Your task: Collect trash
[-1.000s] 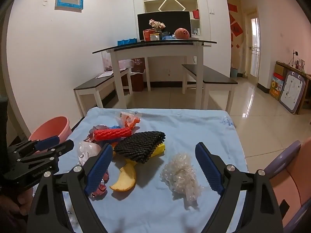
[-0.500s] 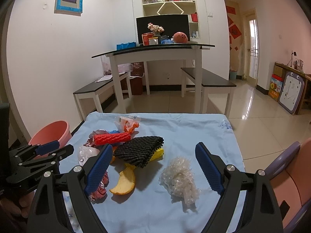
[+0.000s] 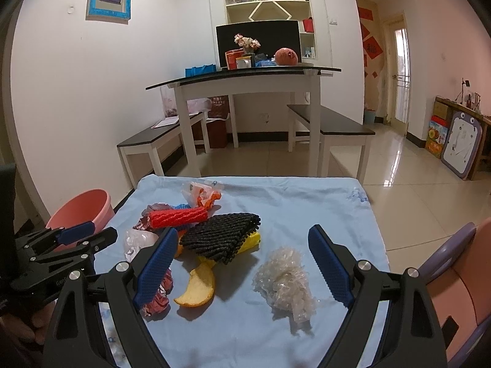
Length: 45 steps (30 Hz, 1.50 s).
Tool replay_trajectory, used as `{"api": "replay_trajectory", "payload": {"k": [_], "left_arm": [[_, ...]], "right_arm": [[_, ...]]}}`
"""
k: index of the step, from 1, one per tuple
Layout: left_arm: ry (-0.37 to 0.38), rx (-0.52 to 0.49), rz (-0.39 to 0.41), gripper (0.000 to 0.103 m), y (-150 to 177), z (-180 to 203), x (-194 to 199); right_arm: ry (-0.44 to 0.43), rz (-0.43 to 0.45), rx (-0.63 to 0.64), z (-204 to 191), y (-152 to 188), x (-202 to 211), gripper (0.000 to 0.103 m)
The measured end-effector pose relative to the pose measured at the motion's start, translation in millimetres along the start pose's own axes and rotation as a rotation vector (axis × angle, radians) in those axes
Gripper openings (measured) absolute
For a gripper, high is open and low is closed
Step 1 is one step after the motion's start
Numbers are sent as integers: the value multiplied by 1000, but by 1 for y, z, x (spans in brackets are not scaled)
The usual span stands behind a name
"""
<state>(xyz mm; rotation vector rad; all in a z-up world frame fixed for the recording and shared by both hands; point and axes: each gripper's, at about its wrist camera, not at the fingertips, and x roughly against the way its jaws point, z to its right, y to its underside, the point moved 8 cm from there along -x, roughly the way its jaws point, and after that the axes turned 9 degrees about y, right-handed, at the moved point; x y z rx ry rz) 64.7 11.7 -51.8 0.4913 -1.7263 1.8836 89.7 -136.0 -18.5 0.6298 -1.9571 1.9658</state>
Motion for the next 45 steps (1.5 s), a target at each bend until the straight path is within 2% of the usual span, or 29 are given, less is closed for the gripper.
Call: {"api": "replay_trajectory", "payload": {"k": [45], "left_arm": [[-1, 1, -3, 49, 0, 0, 2]], "right_arm": [[5, 2, -12, 5, 2, 3, 79]]}}
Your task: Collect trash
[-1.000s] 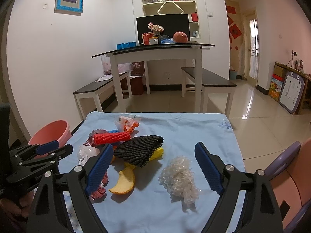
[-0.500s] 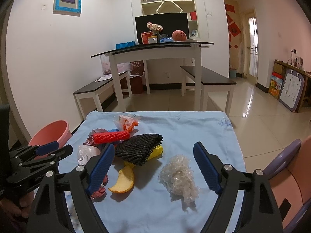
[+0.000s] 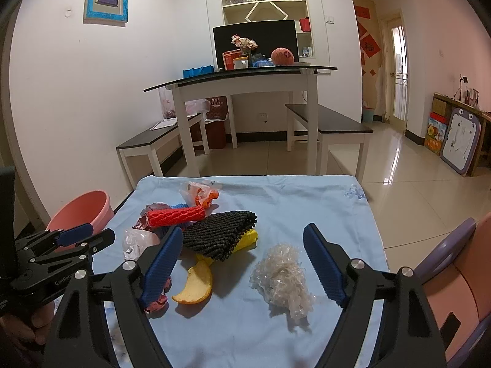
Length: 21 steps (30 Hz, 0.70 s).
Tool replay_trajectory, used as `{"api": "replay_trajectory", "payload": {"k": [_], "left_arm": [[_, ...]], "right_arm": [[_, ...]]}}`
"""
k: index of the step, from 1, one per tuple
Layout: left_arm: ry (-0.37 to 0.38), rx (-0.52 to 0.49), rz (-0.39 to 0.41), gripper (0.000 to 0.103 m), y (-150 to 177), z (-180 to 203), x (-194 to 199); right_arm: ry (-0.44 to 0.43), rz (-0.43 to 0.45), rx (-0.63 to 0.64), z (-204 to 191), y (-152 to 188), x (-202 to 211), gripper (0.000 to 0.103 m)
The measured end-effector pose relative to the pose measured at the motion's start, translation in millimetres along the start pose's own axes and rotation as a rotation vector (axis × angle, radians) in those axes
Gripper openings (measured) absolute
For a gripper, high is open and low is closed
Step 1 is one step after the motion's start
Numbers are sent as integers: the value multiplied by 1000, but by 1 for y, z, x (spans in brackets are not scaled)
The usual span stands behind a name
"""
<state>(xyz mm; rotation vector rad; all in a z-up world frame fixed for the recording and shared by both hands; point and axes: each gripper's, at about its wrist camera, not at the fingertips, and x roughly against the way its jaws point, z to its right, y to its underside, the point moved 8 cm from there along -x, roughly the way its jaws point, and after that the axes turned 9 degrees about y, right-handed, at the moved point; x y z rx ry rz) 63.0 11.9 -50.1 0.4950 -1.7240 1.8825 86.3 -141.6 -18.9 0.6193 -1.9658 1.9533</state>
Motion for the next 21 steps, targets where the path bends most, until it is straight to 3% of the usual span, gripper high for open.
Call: {"api": "replay_trajectory", "payload": {"k": [21], "left_arm": [[-1, 1, -2, 49, 1, 0, 0]], "right_arm": [[-1, -4, -5, 3, 0, 0, 79]]}}
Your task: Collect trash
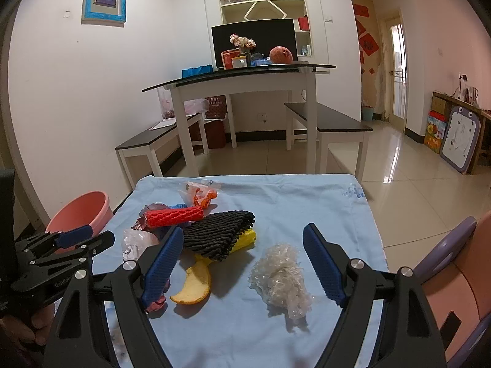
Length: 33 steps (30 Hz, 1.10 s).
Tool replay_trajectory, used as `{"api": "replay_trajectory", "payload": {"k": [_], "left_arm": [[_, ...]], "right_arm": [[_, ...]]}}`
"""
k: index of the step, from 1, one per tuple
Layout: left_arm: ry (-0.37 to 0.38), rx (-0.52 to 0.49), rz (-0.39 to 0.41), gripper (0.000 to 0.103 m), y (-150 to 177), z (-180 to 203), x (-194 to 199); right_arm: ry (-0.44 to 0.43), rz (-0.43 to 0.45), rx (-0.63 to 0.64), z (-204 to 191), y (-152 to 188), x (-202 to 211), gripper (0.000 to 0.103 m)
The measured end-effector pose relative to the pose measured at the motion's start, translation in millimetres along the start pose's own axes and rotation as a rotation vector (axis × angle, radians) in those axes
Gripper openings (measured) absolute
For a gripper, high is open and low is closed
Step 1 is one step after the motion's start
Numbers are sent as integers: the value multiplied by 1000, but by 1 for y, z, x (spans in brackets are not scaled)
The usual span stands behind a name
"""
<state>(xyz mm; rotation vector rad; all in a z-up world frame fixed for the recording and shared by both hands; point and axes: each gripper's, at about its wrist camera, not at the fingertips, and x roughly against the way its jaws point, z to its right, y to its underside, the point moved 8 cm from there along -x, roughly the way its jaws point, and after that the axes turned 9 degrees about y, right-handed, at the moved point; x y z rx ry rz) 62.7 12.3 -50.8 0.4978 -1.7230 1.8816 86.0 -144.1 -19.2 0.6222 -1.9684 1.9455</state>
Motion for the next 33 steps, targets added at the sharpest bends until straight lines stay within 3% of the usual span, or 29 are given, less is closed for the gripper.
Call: {"api": "replay_trajectory", "payload": {"k": [12, 26, 33], "left_arm": [[30, -3, -5, 49, 11, -12, 2], [165, 81, -77, 49, 24, -27, -3], [114, 102, -82, 49, 6, -38, -17]], "right_arm": [[-2, -19, -8, 1, 2, -5, 77], [-41, -68, -36, 0, 8, -33, 73], [-55, -83, -51, 4, 8, -44, 72]]}}
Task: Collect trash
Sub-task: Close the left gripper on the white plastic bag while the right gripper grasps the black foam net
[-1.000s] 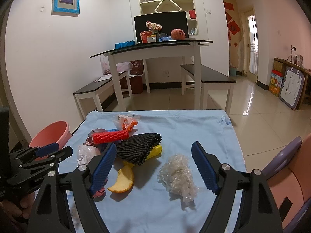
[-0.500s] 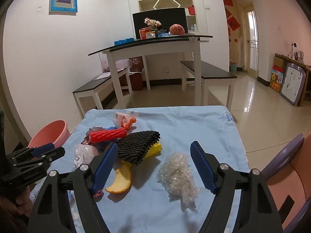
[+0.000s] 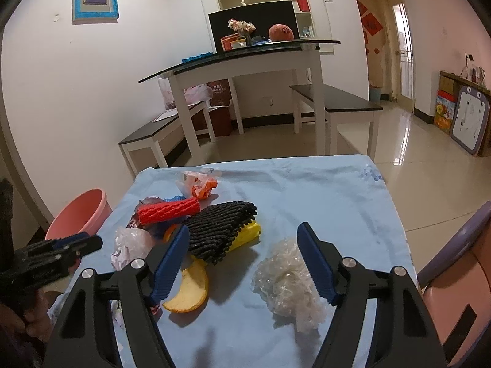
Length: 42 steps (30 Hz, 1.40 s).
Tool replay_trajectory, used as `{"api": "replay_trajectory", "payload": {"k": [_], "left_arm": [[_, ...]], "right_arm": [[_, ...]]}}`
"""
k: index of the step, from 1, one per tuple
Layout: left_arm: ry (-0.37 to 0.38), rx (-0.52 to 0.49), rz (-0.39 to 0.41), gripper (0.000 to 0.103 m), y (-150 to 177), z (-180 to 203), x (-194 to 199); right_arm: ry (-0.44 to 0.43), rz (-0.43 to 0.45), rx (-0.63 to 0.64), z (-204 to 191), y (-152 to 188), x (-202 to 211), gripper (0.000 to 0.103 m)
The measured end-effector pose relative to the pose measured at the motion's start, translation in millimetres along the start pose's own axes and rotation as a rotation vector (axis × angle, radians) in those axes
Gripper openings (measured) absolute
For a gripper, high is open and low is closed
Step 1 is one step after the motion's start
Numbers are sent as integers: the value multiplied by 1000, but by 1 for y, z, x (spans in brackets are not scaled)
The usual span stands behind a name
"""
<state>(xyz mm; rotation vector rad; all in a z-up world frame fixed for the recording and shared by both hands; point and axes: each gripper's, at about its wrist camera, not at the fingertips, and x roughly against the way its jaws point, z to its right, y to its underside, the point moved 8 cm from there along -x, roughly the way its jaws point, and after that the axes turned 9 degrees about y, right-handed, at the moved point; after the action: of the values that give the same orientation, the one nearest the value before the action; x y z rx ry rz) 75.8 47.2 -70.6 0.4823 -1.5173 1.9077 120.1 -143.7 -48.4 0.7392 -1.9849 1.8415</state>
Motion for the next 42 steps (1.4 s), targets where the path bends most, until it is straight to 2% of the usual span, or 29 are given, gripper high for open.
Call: {"api": "replay_trajectory", "payload": {"k": [5, 11, 12, 13, 16, 17, 26, 30, 34, 35, 37, 38, 39, 42], "left_arm": [[-4, 35, -44, 49, -9, -5, -20], [14, 51, -115, 48, -2, -5, -42], [15, 49, -114, 43, -1, -5, -42], [18, 45, -114, 27, 0, -5, -44], [23, 55, -113, 11, 2, -7, -44], [25, 54, -111, 9, 2, -7, -43], [39, -1, -40, 6, -9, 4, -17], [33, -33, -5, 6, -16, 7, -4], [43, -28, 10, 6, -19, 8, 3], [45, -27, 12, 6, -19, 9, 4], [47, -27, 15, 6, -19, 9, 6], [47, -27, 16, 6, -19, 9, 6], [49, -26, 17, 6, -19, 9, 6], [53, -26, 20, 6, -19, 9, 8]], "right_arm": [[-8, -19, -19, 4, -1, -8, 72], [-21, -31, -10, 2, -5, -14, 72], [-23, -32, -9, 2, -5, -15, 72], [-25, -37, -9, 2, -6, -17, 72], [-35, -52, -16, 1, -5, -21, 72], [-40, -57, -18, 0, -4, -22, 72], [-93, -111, -54, -6, -4, -37, 71], [-108, -139, -65, -9, -6, -48, 66], [-121, -204, -50, -20, 0, -59, 62], [-119, -217, -45, -22, 3, -61, 60], [-118, -235, -40, -25, 8, -63, 50], [-116, -241, -39, -26, 10, -64, 39], [-115, -243, -40, -26, 10, -64, 25], [-108, -235, -50, -23, 9, -62, 13]]}}
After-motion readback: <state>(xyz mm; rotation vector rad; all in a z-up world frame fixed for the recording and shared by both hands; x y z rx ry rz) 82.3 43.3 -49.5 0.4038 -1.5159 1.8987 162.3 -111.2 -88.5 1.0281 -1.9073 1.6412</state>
